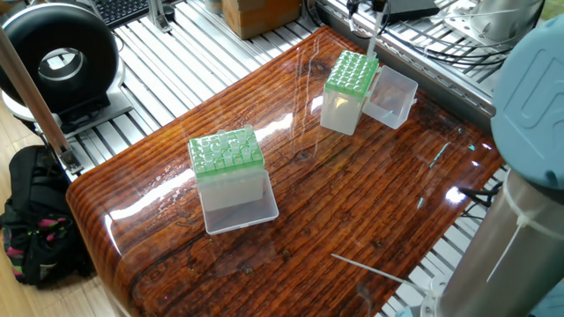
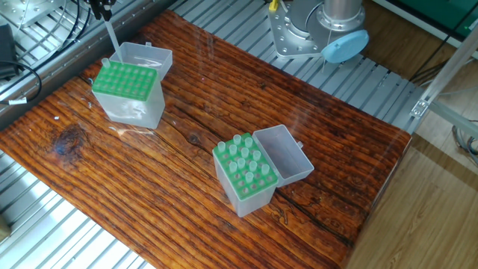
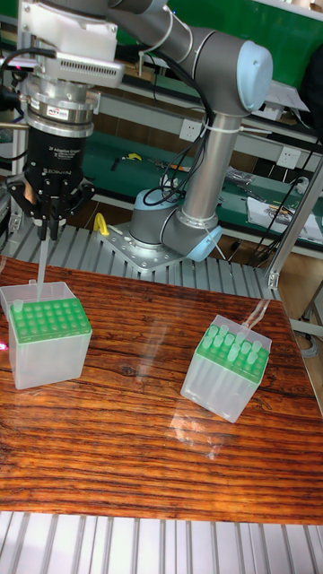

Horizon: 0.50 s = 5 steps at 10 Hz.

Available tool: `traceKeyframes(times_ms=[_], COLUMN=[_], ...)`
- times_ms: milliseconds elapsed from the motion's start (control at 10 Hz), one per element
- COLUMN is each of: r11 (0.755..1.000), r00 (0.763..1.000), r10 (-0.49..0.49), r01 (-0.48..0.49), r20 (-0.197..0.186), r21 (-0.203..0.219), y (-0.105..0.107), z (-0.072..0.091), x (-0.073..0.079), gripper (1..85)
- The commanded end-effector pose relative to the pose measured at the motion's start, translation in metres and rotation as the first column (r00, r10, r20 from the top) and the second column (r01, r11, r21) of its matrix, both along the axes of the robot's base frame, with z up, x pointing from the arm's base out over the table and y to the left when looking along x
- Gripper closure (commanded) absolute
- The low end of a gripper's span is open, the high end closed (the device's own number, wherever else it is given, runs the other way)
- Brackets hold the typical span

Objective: Transfer all large pipette tips from one holder to another

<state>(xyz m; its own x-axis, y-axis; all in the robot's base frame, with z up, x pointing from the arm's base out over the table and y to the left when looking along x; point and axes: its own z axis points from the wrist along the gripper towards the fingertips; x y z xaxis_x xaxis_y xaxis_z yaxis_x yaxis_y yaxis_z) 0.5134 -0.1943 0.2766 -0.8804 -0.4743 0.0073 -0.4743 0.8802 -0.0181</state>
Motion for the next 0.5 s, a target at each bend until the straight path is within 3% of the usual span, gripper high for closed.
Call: traceKeyframes(times_ms=[0,400], r11=[1.000,1.000], r00=[1.000,1.000], r10=[0.001,0.002], r01=[-0.001,-0.003], r20=[0.007,0.016], r21=[0.010,0.016], y=[0.0014,0.0041], z=[-0.0007,-0.0012], x=[0.0017,0.0049], gripper=[70.0,70.0])
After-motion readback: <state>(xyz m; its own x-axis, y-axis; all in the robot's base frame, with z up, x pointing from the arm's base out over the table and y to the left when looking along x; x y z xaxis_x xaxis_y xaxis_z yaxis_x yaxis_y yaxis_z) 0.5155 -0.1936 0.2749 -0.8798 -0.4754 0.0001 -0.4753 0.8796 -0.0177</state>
